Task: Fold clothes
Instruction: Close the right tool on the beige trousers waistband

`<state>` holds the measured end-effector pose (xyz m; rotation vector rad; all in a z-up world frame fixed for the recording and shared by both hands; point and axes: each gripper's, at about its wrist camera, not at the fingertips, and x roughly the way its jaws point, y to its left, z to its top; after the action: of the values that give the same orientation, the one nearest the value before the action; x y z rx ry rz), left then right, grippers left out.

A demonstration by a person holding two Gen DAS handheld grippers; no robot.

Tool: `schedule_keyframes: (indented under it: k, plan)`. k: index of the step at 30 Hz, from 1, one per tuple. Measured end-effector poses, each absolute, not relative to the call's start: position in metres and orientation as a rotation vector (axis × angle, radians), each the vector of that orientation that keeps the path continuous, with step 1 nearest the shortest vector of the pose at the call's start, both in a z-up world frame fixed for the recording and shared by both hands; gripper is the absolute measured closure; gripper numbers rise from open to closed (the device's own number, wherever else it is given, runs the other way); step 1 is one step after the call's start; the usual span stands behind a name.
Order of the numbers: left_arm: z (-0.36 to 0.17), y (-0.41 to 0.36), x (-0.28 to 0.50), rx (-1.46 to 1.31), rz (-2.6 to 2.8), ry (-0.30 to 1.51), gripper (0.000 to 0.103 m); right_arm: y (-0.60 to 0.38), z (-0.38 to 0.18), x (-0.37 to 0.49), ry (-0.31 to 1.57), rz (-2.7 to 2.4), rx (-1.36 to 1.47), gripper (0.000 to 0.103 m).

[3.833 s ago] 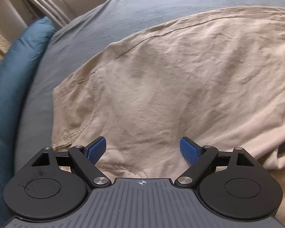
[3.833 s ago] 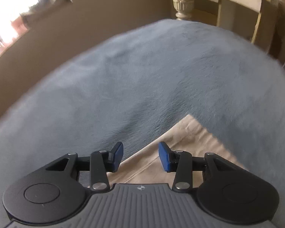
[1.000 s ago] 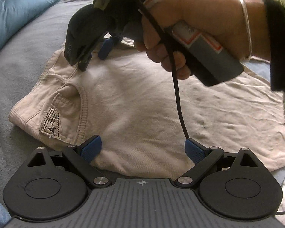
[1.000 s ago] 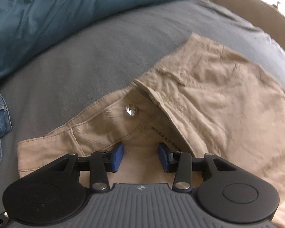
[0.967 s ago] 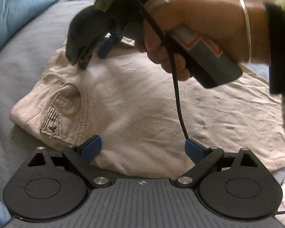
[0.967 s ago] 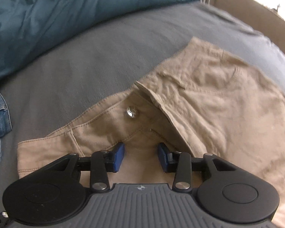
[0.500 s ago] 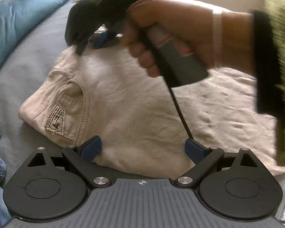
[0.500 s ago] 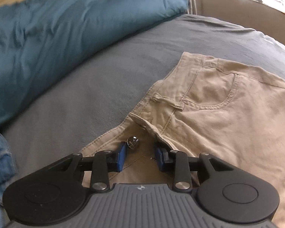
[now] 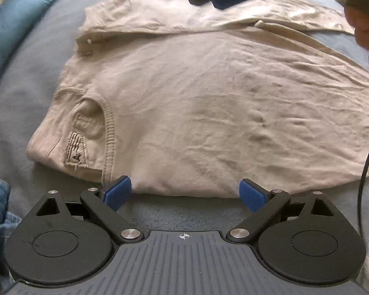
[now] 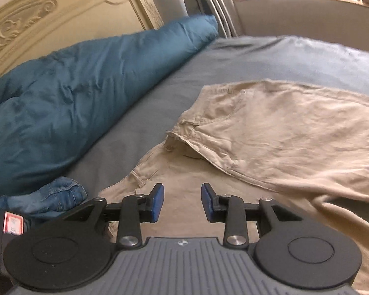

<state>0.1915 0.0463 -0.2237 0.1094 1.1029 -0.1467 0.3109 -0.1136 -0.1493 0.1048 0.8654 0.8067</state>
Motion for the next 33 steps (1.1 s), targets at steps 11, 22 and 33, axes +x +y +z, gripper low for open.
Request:
schedule_keyframes:
  k: [11,22,33]
  plan:
    - [-0.237,0.057,0.184,0.029,-0.113,1.024,0.004,-0.011,-0.166,0.322,0.824,0.904,-0.038,0.067]
    - [-0.240,0.058,0.178,0.017,-0.119,0.982,0.003,0.095,-0.199,0.322,0.844,1.035,-0.463,0.067]
    - [-0.238,0.060,0.182,-0.040,-0.115,0.972,0.002,0.098,-0.202,0.309,0.806,1.020,-0.440,0.101]
